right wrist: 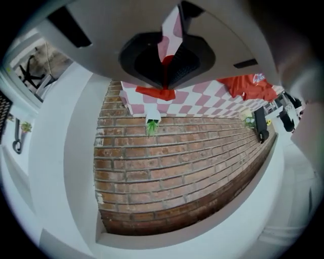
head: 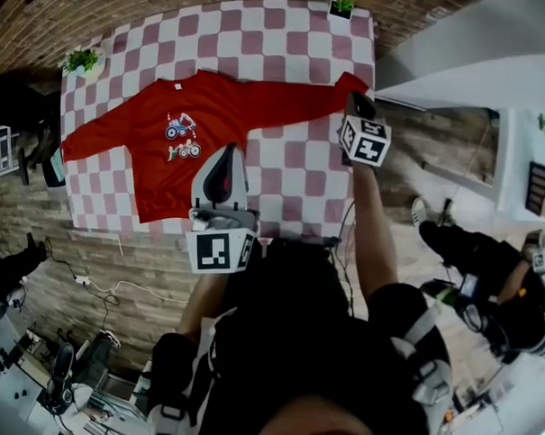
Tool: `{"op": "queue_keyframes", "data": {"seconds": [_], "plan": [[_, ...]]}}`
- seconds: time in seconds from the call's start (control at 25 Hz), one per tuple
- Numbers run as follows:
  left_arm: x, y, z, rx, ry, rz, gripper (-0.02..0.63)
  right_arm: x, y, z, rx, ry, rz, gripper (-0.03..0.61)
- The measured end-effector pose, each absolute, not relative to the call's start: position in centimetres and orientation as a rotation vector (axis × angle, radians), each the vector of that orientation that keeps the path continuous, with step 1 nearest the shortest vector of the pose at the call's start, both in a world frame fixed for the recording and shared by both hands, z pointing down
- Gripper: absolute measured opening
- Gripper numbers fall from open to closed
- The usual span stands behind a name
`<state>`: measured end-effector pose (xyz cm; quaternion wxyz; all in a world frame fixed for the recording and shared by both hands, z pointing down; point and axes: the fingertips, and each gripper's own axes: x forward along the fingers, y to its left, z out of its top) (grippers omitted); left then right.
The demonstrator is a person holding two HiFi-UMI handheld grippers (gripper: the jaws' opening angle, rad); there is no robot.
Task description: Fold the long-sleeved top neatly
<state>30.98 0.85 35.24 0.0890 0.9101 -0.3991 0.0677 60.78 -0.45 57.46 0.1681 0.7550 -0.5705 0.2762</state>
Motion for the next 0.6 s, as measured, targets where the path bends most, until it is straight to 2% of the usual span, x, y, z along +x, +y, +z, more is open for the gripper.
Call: {"op": "queue_keyframes", "data": {"seconds": [0.6], "plan": [[22.0, 1.9, 33.6, 2.612, -1.398, 0.125, -0.002, 51.0, -1.2, 49.5, 1.954, -1.869, 0.489, 0.026]]}}
